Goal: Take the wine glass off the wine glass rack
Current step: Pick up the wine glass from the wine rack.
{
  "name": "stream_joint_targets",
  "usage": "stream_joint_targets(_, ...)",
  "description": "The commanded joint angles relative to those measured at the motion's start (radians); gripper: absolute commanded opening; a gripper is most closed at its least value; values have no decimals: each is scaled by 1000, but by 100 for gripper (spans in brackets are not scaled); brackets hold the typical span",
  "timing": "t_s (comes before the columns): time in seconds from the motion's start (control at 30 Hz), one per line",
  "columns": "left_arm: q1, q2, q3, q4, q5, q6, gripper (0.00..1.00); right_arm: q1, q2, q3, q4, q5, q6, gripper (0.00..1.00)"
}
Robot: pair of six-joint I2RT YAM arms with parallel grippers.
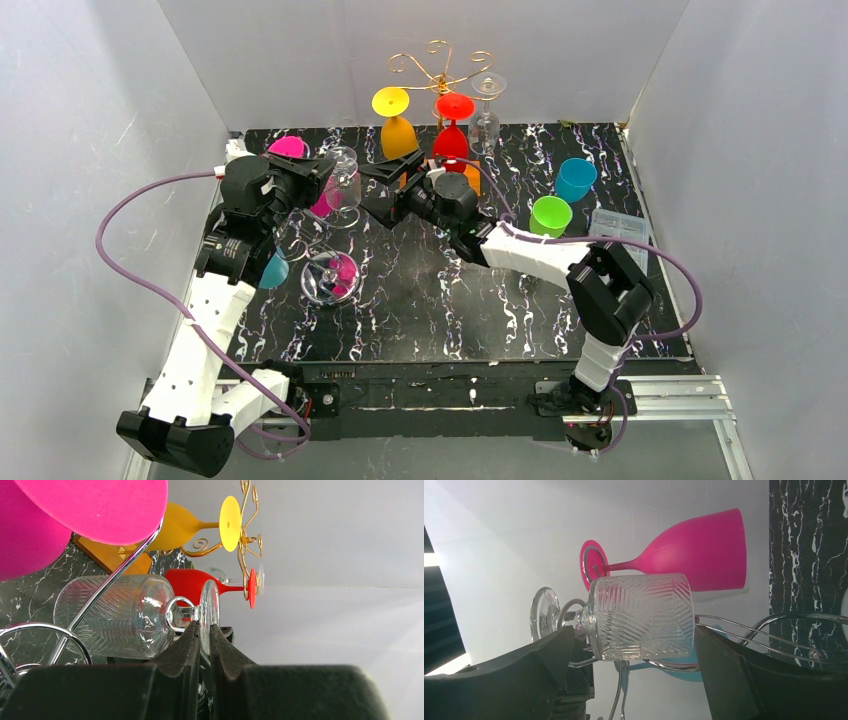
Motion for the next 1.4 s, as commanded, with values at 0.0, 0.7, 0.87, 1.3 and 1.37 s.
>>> stream_joint_targets(0.0,4,1,-29,-5,12,-51,0,-15,-68,17,-47,-7,-69,98)
stream_joint_targets(0.7,4,7,-40,-1,54,-85,0,-140,-125,192,-298,-107,-364,91)
stream_joint_targets(0.87,5,8,-39,-5,64,-85,0,-159,-41,363,-354,-225,-430,80)
stream_joint_targets(1.3,4,11,-37,1,84,-81,0,-157,57,497,-383,-371,-433,60)
stream_joint_targets(1.37,4,12,-37,0,85,-81,0,-152,61,506,-384,-375,-436,59)
